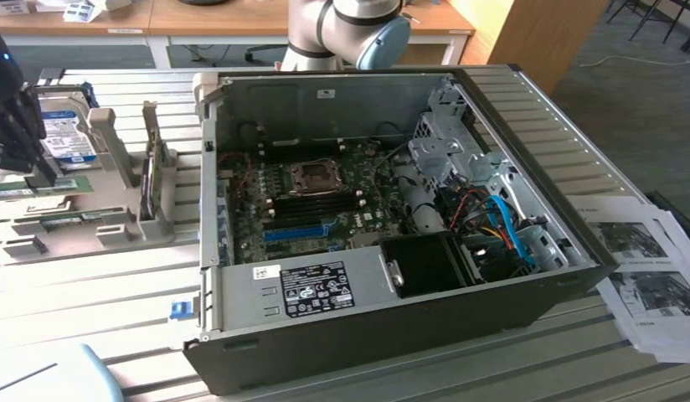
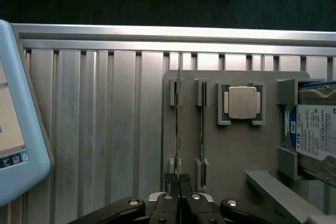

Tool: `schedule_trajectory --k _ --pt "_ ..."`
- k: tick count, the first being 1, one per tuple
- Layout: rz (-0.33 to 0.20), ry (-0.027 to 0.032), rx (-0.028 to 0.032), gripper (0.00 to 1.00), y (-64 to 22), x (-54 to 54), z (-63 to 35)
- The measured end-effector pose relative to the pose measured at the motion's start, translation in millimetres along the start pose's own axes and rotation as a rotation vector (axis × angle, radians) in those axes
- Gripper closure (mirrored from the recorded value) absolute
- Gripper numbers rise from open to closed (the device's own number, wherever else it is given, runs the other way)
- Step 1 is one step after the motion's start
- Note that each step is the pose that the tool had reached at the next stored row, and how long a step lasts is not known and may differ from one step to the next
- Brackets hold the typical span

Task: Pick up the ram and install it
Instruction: 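Pick up the ram and move it above insertion slot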

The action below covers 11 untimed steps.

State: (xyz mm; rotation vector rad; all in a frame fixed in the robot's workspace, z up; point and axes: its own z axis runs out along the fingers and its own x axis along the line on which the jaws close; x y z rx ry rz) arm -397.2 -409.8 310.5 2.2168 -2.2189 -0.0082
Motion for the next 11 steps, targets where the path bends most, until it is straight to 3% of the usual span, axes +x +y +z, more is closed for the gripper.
schedule_trajectory --k 11 --pt "0.000 0.0084 -0.0006 0.89 0.1 0.0 -25.1"
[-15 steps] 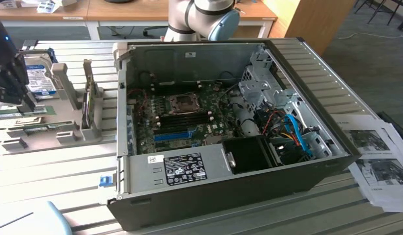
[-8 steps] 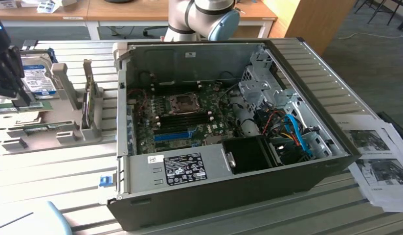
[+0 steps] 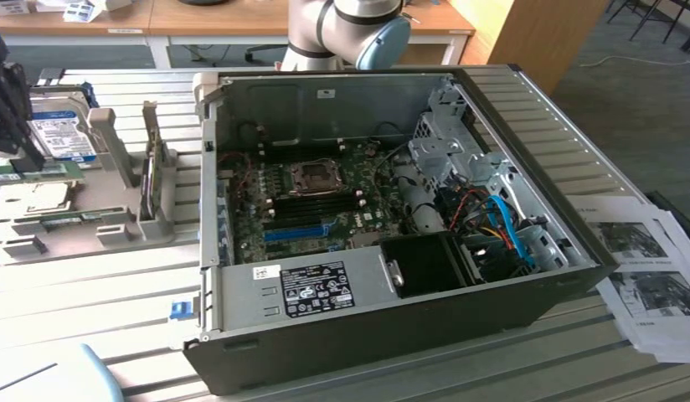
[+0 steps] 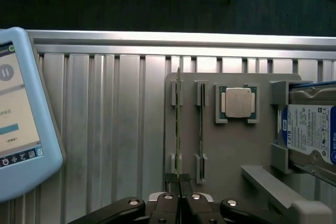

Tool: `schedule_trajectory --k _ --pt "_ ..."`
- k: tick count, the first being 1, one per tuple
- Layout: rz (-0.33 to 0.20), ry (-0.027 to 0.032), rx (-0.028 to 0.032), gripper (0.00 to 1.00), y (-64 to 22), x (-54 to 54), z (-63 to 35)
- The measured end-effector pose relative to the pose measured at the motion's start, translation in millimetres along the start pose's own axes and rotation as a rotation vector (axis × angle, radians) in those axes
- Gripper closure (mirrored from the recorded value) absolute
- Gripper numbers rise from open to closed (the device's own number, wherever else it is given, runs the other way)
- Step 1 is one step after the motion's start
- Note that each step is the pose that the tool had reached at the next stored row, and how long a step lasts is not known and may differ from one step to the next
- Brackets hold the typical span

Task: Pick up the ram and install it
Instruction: 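Pick up the ram and move it above insertion slot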

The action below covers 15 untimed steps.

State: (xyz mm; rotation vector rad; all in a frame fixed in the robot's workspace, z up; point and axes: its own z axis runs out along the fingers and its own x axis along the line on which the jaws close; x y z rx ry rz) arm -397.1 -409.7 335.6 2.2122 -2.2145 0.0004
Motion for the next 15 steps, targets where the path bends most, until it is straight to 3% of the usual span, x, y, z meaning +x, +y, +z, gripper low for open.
schedule_trajectory --k 15 --pt "0.000 0.0132 -0.0004 0.89 0.1 0.1 -31.5"
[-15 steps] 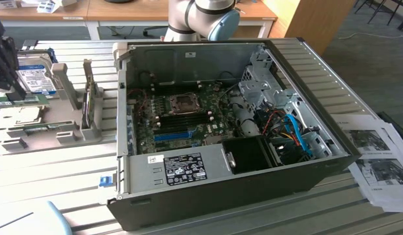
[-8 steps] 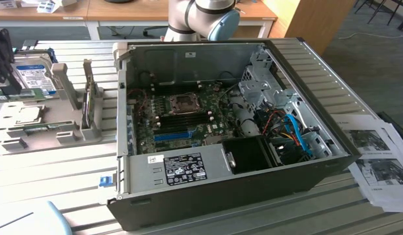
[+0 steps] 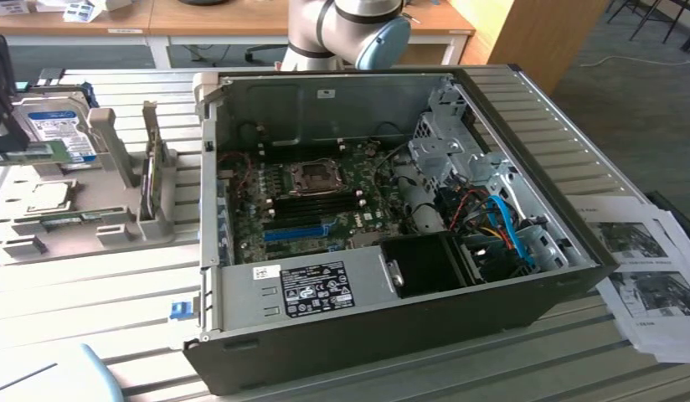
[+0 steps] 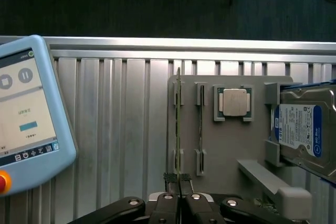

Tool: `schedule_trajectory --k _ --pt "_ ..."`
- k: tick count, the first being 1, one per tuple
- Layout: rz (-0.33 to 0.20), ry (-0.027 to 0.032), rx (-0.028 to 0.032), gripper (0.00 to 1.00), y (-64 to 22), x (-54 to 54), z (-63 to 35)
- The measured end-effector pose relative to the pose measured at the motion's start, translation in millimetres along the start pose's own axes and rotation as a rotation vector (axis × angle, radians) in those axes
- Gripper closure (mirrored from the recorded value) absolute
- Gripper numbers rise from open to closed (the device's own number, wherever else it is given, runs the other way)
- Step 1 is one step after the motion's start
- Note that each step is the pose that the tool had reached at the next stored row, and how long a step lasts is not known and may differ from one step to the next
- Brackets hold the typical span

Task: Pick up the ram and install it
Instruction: 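Pick up the ram and move it above insertion slot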

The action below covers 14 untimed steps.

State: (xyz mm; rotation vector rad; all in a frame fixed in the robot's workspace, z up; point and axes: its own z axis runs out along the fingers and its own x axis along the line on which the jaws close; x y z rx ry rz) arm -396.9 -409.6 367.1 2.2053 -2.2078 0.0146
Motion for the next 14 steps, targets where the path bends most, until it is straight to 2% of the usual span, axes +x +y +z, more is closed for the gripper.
schedule_trajectory --k 8,14 --pt "0.000 0.0062 -0.0004 0.89 0.0 0.3 -13.4" --pt "0.000 0.0073 -0.0003 0.89 0.0 0.3 -13.9"
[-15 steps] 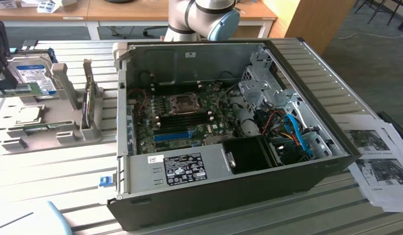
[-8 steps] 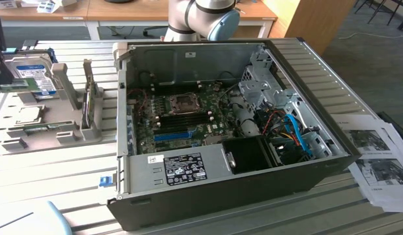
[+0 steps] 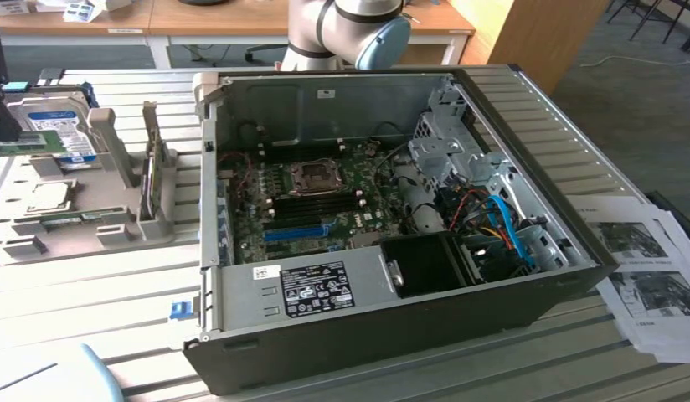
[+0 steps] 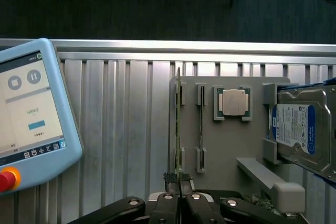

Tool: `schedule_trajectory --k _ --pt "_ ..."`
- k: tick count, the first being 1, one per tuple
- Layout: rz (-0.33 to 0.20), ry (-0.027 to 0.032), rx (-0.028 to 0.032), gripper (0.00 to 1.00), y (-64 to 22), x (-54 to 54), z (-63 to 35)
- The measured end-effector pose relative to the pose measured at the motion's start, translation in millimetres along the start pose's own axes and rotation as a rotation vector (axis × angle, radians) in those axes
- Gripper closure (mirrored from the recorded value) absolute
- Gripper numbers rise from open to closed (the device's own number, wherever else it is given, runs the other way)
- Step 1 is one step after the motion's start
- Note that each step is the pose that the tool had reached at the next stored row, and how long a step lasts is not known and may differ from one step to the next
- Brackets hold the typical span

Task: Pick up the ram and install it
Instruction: 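Pick up the ram and move it above insertion slot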

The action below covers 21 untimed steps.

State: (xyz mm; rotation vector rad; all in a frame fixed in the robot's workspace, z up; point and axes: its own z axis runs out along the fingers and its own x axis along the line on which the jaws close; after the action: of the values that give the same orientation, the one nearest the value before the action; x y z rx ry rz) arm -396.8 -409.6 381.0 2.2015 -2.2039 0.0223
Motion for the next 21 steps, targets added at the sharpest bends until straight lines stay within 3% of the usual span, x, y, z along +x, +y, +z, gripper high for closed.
schedule_trajectory --k 4,8,21 --pt "0.000 0.0002 -0.0003 0.89 -0.5 -0.2 -0.2" --pt "0.000 0.0001 -0.0001 0.89 -6.9 -0.3 -0.1" --pt "0.000 0.0000 0.0000 0.89 -46.6 -1.1 -0.4"
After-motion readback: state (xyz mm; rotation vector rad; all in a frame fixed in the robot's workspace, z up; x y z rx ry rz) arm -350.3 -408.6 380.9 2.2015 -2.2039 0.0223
